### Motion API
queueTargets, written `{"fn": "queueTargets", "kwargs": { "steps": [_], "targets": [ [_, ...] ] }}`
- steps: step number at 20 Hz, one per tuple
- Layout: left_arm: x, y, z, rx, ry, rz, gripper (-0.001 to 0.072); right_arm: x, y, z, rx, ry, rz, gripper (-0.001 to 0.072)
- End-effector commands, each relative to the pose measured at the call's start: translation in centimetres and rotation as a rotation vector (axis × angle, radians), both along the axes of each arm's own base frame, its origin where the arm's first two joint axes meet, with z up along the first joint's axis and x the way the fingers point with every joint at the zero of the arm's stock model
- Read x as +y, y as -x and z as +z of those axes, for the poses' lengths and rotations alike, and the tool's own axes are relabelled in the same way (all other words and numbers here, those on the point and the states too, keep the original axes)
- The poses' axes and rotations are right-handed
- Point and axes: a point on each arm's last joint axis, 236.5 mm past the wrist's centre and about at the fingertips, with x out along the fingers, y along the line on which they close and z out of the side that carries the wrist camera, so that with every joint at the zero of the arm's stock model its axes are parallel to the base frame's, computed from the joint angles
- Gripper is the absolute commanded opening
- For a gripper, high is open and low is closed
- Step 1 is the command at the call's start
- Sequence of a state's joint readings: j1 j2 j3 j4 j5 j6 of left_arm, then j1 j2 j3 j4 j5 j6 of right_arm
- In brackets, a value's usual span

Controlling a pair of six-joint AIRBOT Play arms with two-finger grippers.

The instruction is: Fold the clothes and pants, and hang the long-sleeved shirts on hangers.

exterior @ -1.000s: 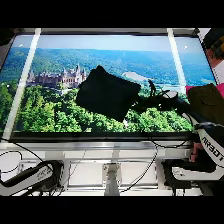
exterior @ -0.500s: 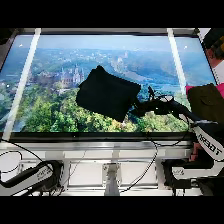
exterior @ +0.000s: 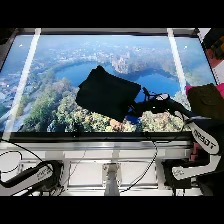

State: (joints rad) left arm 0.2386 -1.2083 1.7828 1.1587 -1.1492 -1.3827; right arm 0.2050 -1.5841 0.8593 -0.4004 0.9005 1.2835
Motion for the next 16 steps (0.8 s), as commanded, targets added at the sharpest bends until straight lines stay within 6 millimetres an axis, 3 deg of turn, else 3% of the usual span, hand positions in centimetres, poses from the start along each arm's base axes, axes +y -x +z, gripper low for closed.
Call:
{"fn": "queueTargets", "kwargs": {
  "steps": [1,3,6,8,10,12,14,16],
  "targets": [
    [0.0,0.0,0.0,-0.001,-0.001,0.001,0.0031,2.2,-2.4,0.9,-0.061,-0.010,0.027,0.0511],
    [0.0,0.0,0.0,-0.001,-0.001,0.000,0.0031,2.2,-4.4,1.7,-0.100,0.001,-0.010,0.0031],
    [0.0,0.0,0.0,-0.001,-0.001,0.000,0.0031,0.3,-7.2,3.0,-0.132,-0.007,-0.098,0.0028],
    [0.0,0.0,0.0,-0.001,-0.001,0.001,0.0030,-3.1,-10.9,5.9,-0.204,-0.023,-0.194,0.0027],
    [0.0,0.0,0.0,-0.001,-0.001,0.001,0.0030,-8.9,-15.0,10.4,-0.294,-0.038,-0.322,0.0026],
    [0.0,0.0,0.0,-0.001,-0.001,0.000,0.0030,-16.0,-17.6,15.6,-0.383,-0.052,-0.444,0.0026],
    [0.0,0.0,0.0,-0.001,-0.001,0.000,0.0031,-23.7,-17.6,20.1,-0.458,0.005,-0.529,0.0026],
    [0.0,0.0,0.0,-0.001,-0.001,0.001,0.0031,-31.7,-14.6,22.5,-0.466,0.151,-0.626,0.0025]
  ]
}}
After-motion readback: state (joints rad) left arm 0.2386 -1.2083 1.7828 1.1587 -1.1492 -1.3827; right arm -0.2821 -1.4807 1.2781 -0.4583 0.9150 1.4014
